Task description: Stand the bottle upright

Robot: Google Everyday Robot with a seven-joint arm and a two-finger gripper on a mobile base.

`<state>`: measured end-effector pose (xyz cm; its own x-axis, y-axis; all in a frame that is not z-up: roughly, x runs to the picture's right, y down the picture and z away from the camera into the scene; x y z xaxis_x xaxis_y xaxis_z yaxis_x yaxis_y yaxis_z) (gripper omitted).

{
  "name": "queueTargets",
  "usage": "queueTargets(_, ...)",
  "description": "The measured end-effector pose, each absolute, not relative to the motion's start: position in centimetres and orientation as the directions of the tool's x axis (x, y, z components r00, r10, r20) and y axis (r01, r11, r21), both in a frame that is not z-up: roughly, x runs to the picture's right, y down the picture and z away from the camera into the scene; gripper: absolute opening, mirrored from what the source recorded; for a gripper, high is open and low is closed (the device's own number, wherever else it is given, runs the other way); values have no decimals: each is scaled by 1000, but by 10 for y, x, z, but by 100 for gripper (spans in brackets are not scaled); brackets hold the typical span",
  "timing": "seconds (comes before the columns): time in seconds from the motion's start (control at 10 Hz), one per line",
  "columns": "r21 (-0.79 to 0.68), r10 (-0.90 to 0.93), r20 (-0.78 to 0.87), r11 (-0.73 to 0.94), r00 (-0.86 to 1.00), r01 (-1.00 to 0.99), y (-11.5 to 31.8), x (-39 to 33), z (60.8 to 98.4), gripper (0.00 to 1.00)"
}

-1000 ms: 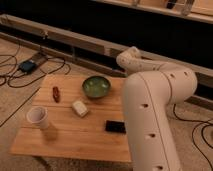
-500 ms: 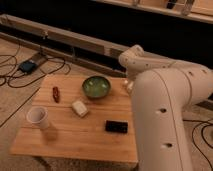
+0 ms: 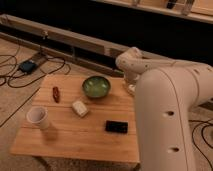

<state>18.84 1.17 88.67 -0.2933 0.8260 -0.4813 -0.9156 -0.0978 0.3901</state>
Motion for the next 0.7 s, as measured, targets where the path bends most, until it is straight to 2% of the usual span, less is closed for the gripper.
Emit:
queueTargets(0.3,346,837,-519,19,-174,-938,7,188,896,65)
queueTargets(0.7,341,840,-519,33,-159,-939,6,189,899,65)
